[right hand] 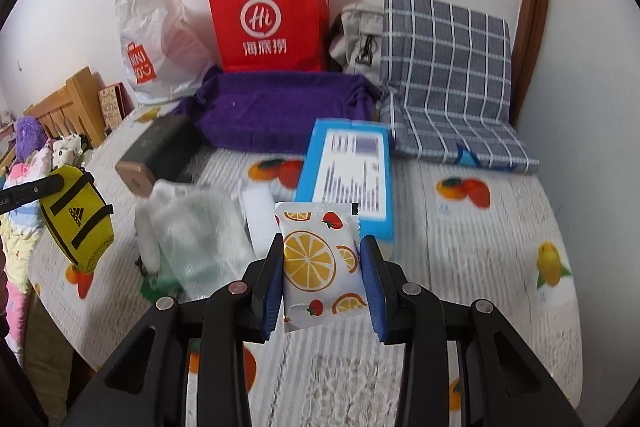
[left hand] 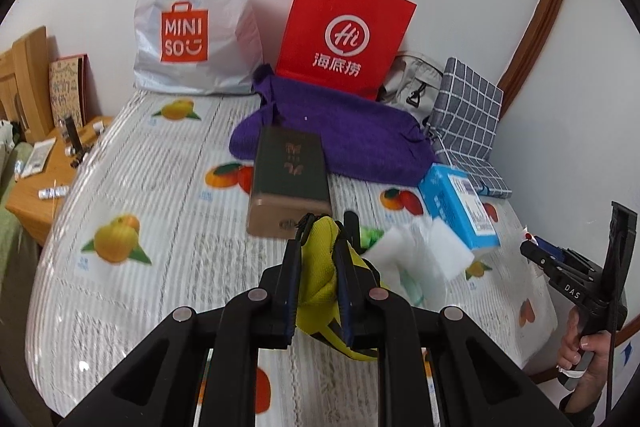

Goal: Organize soft objects
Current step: 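Carry the snack packet with the right tool while the left tool carries the pouch toward the purple towel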

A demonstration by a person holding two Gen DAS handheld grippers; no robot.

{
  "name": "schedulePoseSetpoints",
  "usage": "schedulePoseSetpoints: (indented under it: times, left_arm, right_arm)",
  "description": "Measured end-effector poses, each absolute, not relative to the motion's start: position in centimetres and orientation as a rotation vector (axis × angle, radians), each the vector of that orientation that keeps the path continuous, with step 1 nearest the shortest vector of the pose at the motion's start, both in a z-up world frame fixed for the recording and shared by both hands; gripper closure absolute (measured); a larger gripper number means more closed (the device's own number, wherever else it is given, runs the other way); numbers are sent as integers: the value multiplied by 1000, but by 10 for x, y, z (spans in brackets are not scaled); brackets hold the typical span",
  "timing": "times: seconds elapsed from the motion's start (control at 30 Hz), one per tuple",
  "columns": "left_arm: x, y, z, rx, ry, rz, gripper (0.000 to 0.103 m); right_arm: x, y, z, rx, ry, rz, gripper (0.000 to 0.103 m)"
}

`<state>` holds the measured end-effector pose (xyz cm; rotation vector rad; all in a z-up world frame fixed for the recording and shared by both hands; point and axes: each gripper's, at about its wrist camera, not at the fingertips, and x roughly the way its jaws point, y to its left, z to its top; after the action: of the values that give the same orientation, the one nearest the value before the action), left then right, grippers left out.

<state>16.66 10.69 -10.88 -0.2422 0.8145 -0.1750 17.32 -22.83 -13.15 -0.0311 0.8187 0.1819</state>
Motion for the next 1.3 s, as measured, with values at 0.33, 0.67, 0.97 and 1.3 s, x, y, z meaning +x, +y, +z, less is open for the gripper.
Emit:
schedulePoseSetpoints:
  times: [0.33, 0.67, 0.97, 1.3]
  left_arm:
    - [212, 93, -90, -225, 803, -180, 87]
    - [265, 81, -77, -203, 795, -183, 87]
    - [308, 76, -66, -179, 781, -195, 87]
    - [359, 73, -69, -171, 790, -189, 87]
  right_arm:
    - [224, -224, -107, 15, 781, 212, 67]
    - [274, -214, -95, -2, 771, 249, 67]
    - [323, -211, -94, 11, 775, 272, 67]
    - [382, -211, -102, 30, 796, 300, 67]
